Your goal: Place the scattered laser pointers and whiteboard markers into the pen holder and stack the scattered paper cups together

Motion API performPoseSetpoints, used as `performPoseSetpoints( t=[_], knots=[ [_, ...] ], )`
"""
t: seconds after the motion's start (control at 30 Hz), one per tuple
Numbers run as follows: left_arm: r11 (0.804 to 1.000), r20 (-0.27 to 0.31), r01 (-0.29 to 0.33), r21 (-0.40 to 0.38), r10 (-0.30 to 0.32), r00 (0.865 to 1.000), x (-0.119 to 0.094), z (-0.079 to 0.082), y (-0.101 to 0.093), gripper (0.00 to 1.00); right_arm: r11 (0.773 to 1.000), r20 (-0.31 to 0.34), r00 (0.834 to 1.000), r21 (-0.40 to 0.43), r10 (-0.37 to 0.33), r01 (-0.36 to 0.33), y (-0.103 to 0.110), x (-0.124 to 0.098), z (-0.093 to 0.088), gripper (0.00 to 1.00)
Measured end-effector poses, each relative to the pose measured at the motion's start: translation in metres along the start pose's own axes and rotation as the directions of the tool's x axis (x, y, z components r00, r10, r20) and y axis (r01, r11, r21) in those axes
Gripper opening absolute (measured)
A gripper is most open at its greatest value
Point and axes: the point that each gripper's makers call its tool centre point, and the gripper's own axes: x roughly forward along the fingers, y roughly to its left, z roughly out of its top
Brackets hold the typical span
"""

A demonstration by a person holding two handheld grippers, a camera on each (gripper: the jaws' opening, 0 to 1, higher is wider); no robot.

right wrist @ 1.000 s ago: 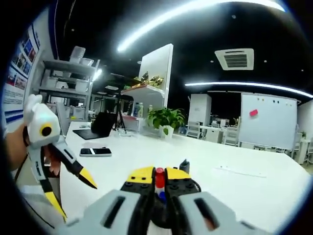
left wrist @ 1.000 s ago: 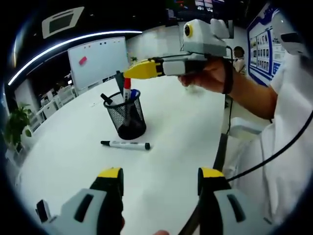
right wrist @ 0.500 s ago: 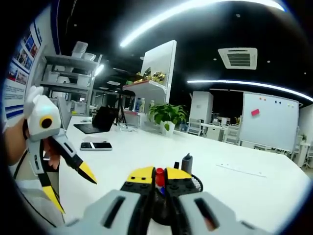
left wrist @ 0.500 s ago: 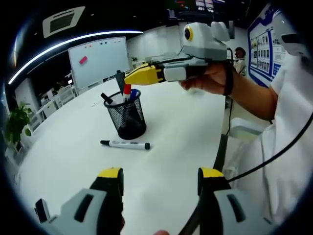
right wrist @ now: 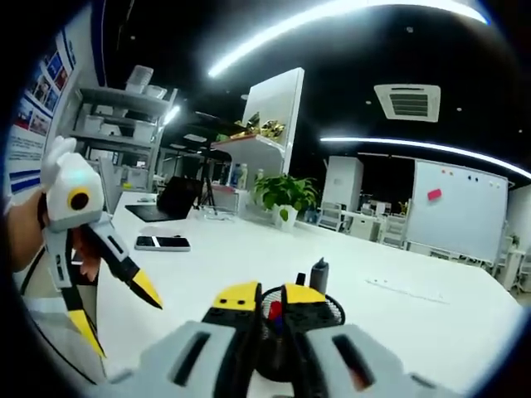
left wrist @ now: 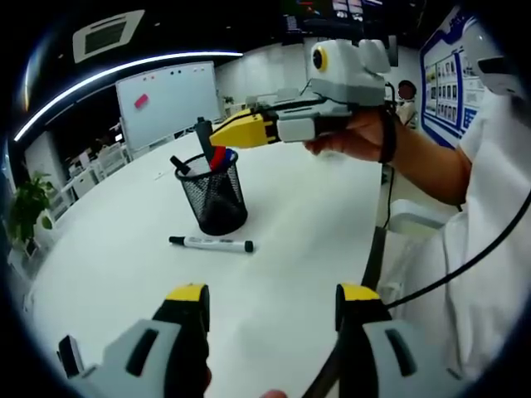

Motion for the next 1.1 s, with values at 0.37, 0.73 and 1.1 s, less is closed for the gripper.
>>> performPoseSetpoints(
  t=[0.37,0.73,1.1],
  knots=[
    [1.0,0.015,-0.013,-0.006,0.013,1.0,0.001,0.003,0.002,0.62,1.0,0.0,1.0,0.006,-0.008,0.008,-0.003,-0.003,0.0,0.13],
    [0.999,0.038,-0.035,-0.024,0.035,0.999,0.004,0.007,0.006,0.62,0.999,0.012,0.999,0.0,-0.036,0.036,-0.015,-0.017,0.004,0.14],
    [0.997,0.089,-0.051,-0.063,0.056,0.994,0.011,0.019,0.008,0.57,0.996,0.018,0.996,0.008,-0.084,0.084,-0.032,-0.034,0.002,0.14]
  ],
)
